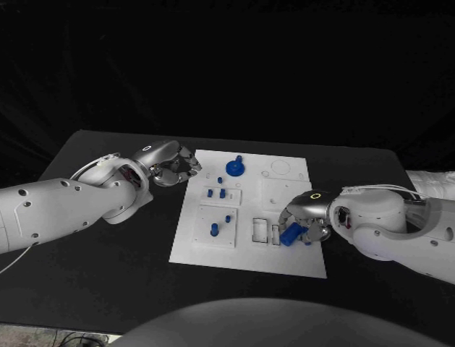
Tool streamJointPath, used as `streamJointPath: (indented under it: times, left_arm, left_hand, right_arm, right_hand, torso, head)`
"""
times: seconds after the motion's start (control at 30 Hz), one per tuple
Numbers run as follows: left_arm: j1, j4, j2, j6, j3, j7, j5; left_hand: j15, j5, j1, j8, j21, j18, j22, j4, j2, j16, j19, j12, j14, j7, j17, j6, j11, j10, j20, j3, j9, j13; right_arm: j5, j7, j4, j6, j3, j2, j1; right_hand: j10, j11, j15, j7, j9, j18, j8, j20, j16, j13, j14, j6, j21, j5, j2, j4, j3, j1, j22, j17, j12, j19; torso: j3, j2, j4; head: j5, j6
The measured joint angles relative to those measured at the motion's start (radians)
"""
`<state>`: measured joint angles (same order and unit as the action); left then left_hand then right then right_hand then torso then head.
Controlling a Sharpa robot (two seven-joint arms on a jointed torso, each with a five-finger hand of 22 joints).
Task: Assemble the parts on the task board
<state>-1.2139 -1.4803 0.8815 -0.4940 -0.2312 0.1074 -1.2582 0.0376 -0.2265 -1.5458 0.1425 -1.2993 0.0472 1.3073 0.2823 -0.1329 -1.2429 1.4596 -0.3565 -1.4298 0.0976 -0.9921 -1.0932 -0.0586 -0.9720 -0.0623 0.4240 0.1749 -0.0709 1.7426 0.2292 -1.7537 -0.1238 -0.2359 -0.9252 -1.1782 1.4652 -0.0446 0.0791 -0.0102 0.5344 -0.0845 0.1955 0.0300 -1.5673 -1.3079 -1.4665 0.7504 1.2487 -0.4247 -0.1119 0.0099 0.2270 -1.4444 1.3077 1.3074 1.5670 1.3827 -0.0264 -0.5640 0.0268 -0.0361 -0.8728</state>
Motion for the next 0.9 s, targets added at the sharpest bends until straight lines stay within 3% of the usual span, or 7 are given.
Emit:
streamJointPath:
  times: [0.17, 0.4, 0.6, 0.9]
  left_arm:
    - [0.000, 0.000, 0.000, 0.003, 0.000, 0.000, 0.000]
    - [0.000, 0.000, 0.000, 0.006, 0.000, 0.001, 0.000]
    - [0.000, 0.000, 0.000, 0.008, 0.000, 0.001, 0.000]
    - [0.000, 0.000, -0.001, 0.011, 0.000, 0.000, 0.000]
  left_hand:
    - [0.000, 0.000, 0.000, 0.000, 0.000, 0.000, 0.000, 0.000, 0.000, 0.000, 0.000, 0.000, 0.000, 0.000, 0.000, 0.000, 0.000, 0.000, 0.000, 0.000, 0.000, 0.000]
    - [0.000, 0.000, 0.000, 0.000, 0.000, 0.000, 0.000, 0.000, 0.000, 0.000, 0.000, 0.000, 0.000, 0.000, 0.000, 0.000, 0.000, 0.000, 0.000, 0.000, 0.000, 0.000]
    - [0.000, 0.000, 0.000, 0.000, 0.000, 0.000, 0.000, 0.000, 0.000, 0.000, 0.000, 0.000, 0.000, 0.000, 0.000, 0.000, 0.000, 0.000, 0.000, 0.000, 0.000, 0.000]
    - [0.000, 0.000, 0.000, 0.000, 0.000, 0.000, 0.000, 0.000, 0.000, 0.000, 0.000, 0.000, 0.000, 0.000, 0.000, 0.000, 0.000, 0.000, 0.000, 0.000, 0.000, 0.000]
  right_arm:
    - [0.001, 0.000, 0.006, 0.002, 0.000, 0.004, 0.001]
    - [0.003, 0.000, 0.015, 0.011, 0.000, 0.012, 0.002]
    - [0.005, 0.001, 0.020, 0.020, 0.000, 0.018, 0.003]
    - [0.006, 0.000, 0.023, 0.038, 0.000, 0.019, 0.003]
  right_hand:
    - [0.000, 0.000, 0.003, 0.014, 0.028, 0.000, 0.046, 0.000, 0.000, 0.000, 0.003, 0.014, 0.004, -0.005, 0.006, -0.038, 0.038, -0.014, 0.000, 0.000, 0.000, 0.000]
    - [0.000, 0.000, 0.004, 0.022, 0.041, 0.000, 0.063, 0.000, 0.000, 0.000, 0.003, 0.007, 0.008, 0.016, 0.006, -0.050, 0.066, -0.014, 0.000, 0.000, 0.000, 0.000]
    - [0.000, 0.000, 0.007, 0.035, 0.056, 0.000, 0.095, -0.005, 0.000, 0.000, 0.000, 0.017, 0.035, 0.069, 0.010, -0.059, 0.092, -0.010, 0.000, 0.000, 0.000, 0.010]
    - [0.000, 0.000, 0.007, 0.044, 0.063, 0.000, 0.114, -0.003, 0.000, 0.000, 0.000, 0.034, 0.039, 0.129, 0.017, -0.069, 0.113, -0.003, 0.000, 0.001, 0.000, 0.011]
  torso:
    - [-0.0001, 0.000, 0.0002]
    - [-0.0003, 0.000, 0.0004]
    - [-0.0006, 0.001, 0.0004]
    - [-0.0008, 0.001, 0.0006]
  head:
    - [-0.002, 0.000]
    - [-0.003, 0.000]
    - [-0.004, 0.000]
    - [-0.004, 0.000]
